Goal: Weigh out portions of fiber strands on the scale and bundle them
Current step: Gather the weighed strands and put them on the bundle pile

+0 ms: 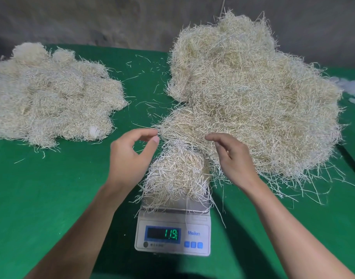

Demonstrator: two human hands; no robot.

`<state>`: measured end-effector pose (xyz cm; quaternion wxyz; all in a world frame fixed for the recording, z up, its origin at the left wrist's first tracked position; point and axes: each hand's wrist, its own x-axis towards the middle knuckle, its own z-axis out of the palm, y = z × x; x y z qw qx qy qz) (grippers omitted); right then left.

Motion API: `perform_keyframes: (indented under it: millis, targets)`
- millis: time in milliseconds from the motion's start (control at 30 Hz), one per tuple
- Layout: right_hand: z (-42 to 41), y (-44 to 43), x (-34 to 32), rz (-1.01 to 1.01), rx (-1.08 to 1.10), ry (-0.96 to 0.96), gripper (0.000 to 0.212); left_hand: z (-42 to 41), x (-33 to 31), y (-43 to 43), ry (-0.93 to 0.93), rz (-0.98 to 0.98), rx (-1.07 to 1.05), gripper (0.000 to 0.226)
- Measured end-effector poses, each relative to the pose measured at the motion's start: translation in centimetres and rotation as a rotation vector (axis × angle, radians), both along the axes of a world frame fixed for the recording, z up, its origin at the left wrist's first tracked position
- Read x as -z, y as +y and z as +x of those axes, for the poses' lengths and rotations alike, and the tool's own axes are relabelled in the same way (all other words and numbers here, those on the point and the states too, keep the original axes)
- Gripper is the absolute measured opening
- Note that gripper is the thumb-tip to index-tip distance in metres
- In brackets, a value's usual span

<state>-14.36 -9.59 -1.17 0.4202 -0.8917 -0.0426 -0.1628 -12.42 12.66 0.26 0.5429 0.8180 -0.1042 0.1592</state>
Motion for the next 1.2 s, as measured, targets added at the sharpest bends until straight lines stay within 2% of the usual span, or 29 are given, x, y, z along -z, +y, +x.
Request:
perform_keyframes:
  millis: [400, 567, 667, 733, 833, 900, 967, 1100, 1200]
  targets:
    - [0.3, 0.0, 0.6, 0.007, -0.015, 0.017, 0.029, 0.4, 0.6, -0.1, -0.006, 0.028, -0.022, 0.022]
    - [0.7, -0.3, 1.7, 0.016, 0.002, 0.074, 0.029, 1.0, 1.6, 0.0, 0.060, 0.040, -0.044, 0.018]
    - [1.1, -0.6, 2.8, 0.048, 0.014, 0.130, 0.028, 1.4, 2.4, 0.1, 0.123, 0.121, -0.060, 0.017]
    - [1.2, -0.6, 3.8, 0.050, -0.010, 0.265, 0.043, 1.9, 3.4, 0.1, 0.241, 0.238, -0.051, 0.028]
    - [0.9, 0.3, 5.5, 0.137, -0.111, 0.481, 0.086, 1.9, 5.3, -0.2, 0.535, 0.365, 0.023, 0.045]
    - [0.6, 1.5, 6.4, 0.167, -0.158, 0.550, 0.102, 1.1, 6.3, -1.1, 0.637, 0.300, 0.078, 0.044]
    - [0.6, 3.0, 6.9, 0.202, -0.177, 0.570, 0.106, 0.4, 7.4, -2.0, 0.612, 0.236, 0.087, 0.041]
    - [1.1, 5.4, 6.8, 0.328, -0.186, 0.521, 0.102, 0.6, 7.0, -3.6, 0.681, -0.072, 0.030, 0.040]
    - [1.9, 6.2, 6.2, 0.390, -0.128, 0.448, 0.082, 1.6, 5.4, -4.6, 0.763, -0.314, 0.102, 0.032]
